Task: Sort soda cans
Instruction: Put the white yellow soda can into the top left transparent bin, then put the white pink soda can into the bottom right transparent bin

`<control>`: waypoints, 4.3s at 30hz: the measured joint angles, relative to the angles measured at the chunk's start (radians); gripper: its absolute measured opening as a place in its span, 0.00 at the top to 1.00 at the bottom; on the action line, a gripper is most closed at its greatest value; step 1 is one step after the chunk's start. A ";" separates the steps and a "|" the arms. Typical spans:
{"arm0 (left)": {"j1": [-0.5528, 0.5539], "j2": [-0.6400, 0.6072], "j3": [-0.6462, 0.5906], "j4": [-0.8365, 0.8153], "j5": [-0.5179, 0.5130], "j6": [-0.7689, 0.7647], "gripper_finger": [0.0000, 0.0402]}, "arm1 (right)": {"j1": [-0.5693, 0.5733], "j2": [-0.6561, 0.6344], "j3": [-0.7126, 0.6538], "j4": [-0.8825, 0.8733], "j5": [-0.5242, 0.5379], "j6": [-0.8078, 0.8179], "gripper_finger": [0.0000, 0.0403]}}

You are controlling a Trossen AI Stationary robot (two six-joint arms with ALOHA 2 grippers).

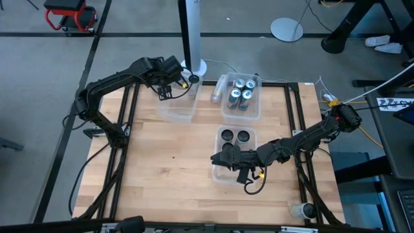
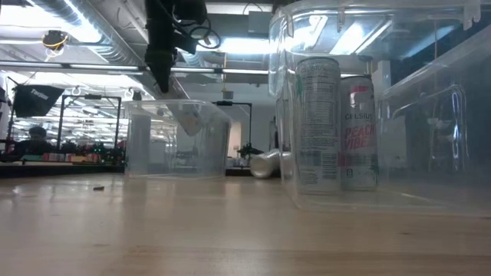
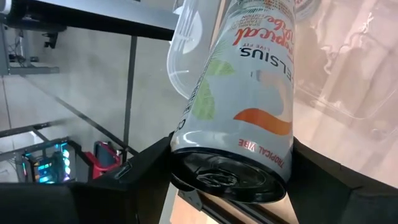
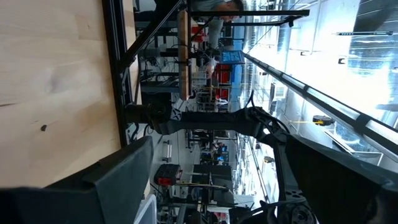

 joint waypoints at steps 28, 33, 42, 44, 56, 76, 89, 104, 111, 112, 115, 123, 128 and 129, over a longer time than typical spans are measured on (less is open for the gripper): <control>0.023 0.212 0.002 -0.008 0.031 0.030 0.37 | 0.000 0.000 0.000 -0.004 0.000 -0.002 0.09; 0.023 0.226 0.001 0.019 0.038 0.041 0.32 | 0.000 0.000 0.000 -0.005 0.000 -0.002 0.09; 0.037 0.226 0.003 0.121 0.031 0.071 0.25 | 0.000 0.000 0.000 -0.005 0.000 -0.002 0.09; 0.043 0.226 0.003 0.133 0.038 0.074 0.25 | 0.000 0.000 0.000 -0.005 0.000 -0.002 0.09; 0.028 0.221 0.022 0.087 -0.084 0.078 0.24 | 0.000 0.000 0.000 -0.015 0.000 -0.002 0.09; 0.017 -0.103 0.052 0.052 -0.103 -0.054 0.24 | 0.000 0.000 0.000 -0.007 0.000 -0.004 0.09; 0.051 -0.065 0.050 -0.028 -0.127 -0.107 0.05 | 0.000 0.000 0.000 -0.007 0.000 -0.010 0.09; 0.104 -0.053 0.012 0.010 -0.228 -0.189 0.05 | -0.021 0.003 0.000 -0.015 0.017 -0.005 0.09; 0.248 -0.002 -0.047 0.010 -0.110 -0.188 0.05 | -0.048 0.025 0.000 0.004 0.024 0.016 0.09; 0.261 0.010 -0.047 0.008 -0.096 -0.187 0.05 | -0.049 0.025 0.000 0.005 0.025 0.016 0.09; 0.299 0.041 -0.048 0.006 0.002 -0.182 0.05 | -0.055 0.025 0.000 0.008 0.025 0.016 0.09; 0.362 0.105 -0.048 0.018 0.081 -0.169 0.05 | -0.054 0.025 0.000 -0.007 0.025 0.016 0.09; 0.400 0.132 -0.048 0.017 0.150 -0.169 0.05 | -0.054 0.025 0.000 -0.007 0.025 0.016 0.09; 0.408 0.136 -0.048 0.017 0.168 -0.170 0.05 | -0.054 0.025 0.000 -0.006 0.025 0.016 0.09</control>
